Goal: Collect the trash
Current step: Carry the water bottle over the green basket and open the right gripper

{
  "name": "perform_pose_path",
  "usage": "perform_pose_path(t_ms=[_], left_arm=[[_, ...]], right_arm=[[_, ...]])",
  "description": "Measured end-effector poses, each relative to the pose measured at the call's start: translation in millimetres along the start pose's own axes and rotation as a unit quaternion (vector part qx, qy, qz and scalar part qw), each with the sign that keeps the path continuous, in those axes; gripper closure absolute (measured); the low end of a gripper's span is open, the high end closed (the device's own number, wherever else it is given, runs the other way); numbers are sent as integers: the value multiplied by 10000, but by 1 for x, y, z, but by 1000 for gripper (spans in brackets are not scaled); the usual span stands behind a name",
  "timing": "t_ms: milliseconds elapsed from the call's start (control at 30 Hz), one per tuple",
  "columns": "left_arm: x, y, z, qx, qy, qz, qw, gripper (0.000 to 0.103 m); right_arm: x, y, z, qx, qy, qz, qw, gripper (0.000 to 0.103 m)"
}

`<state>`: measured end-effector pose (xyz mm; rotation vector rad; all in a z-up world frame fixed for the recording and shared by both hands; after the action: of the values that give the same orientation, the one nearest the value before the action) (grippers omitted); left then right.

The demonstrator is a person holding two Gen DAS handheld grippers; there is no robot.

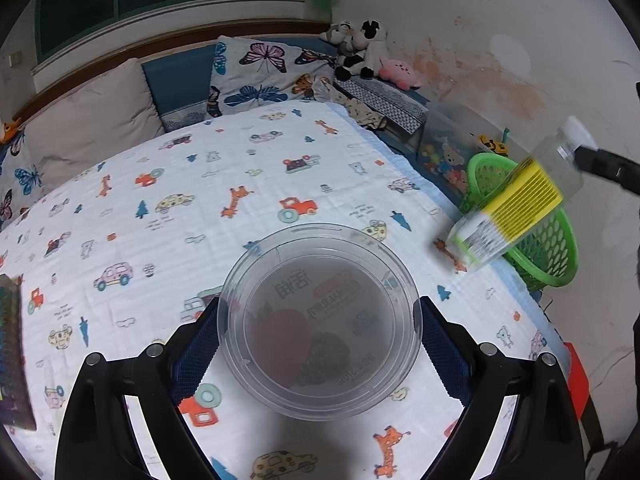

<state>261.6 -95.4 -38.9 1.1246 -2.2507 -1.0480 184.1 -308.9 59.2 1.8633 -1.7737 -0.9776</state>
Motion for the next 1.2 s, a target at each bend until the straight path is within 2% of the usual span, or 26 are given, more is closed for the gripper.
perform_pose_path(t_ms=[267,533,733,933,1200], left_arm=[[15,0,-9,16,-151,67,9999,13],[33,0,-21,50,-330,136,9994,13],[49,-4,-32,52,-440,203,9988,13],[64,-6,-40,65,-519,281,9982,13],[88,-8,-61,162,-657,455,9967,13]], right_arm=[[65,37,1,325,-479,699,9959,62],[129,26,45,-122,-902,1438,9854,62],[158,6,75,-543,-1077,1727,9776,62],[182,-12,96,-881,-1368,1826,9696,62],[197,-14,105,-909,-1579,1933,9641,61]])
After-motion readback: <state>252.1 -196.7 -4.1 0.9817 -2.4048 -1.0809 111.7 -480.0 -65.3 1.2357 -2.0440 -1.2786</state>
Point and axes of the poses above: each gripper's, at about its wrist camera, not at the fingertips, and y roughly against the way its jaws point, x to its right, z to its underside, the point moved 4 cm from there along -y, roughly the way its jaws point, and after that the axes turned 9 degrees about -y, right-handed, at the moved point
